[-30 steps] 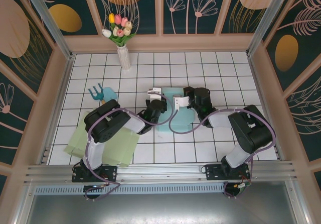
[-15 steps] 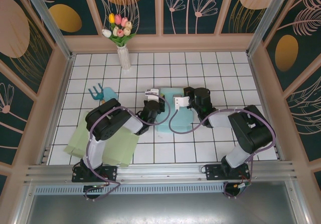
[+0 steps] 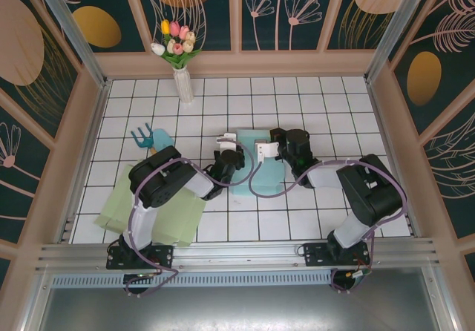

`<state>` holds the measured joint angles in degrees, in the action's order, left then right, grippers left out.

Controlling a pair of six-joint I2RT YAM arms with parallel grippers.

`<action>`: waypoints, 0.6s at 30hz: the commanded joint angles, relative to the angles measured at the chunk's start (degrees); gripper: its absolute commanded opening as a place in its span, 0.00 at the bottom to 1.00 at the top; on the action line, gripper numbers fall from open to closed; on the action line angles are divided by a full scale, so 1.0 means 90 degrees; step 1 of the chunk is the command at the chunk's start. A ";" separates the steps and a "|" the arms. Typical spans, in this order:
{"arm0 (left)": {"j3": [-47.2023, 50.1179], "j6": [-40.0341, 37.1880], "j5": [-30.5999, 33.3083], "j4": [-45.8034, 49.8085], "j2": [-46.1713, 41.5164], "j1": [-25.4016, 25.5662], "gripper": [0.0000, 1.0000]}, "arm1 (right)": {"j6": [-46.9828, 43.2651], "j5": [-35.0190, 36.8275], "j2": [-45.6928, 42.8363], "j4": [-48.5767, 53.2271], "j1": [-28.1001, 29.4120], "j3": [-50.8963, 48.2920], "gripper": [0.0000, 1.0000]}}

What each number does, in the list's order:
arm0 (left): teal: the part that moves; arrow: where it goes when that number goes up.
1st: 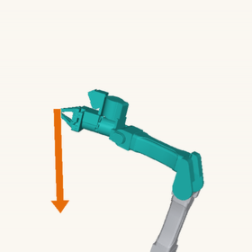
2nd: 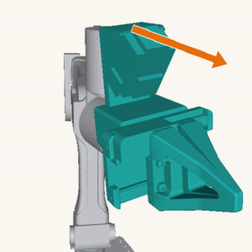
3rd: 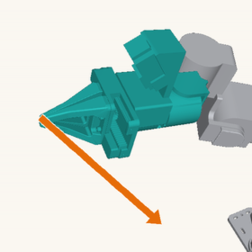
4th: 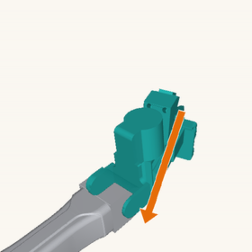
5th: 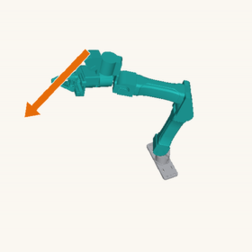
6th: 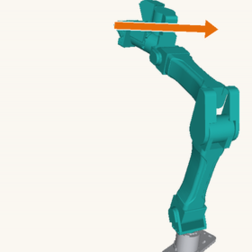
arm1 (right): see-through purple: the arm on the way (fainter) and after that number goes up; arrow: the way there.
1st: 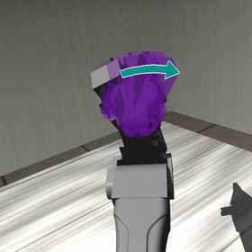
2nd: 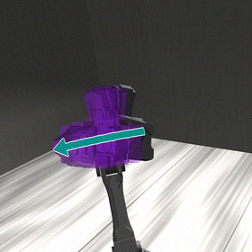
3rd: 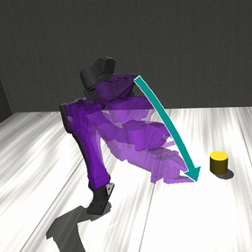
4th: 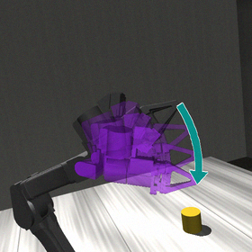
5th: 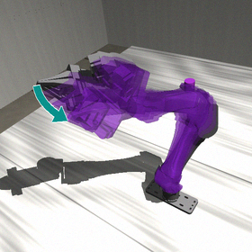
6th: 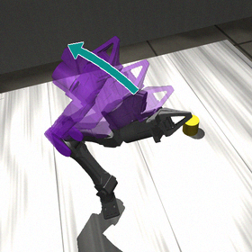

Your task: Fold the paper box

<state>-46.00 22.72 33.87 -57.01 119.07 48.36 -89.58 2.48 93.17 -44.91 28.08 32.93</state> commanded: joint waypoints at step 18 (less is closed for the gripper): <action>0.0492 -0.0515 0.1267 0.0072 0.0193 -0.0355 0.00 | 0.0909 -0.0627 -0.0573 0.1376 -0.0126 0.0140 0.23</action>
<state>-43.24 18.46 39.75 -60.16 118.87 46.85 -84.09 -1.23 89.97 -38.94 27.31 33.50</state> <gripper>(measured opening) 0.102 0.220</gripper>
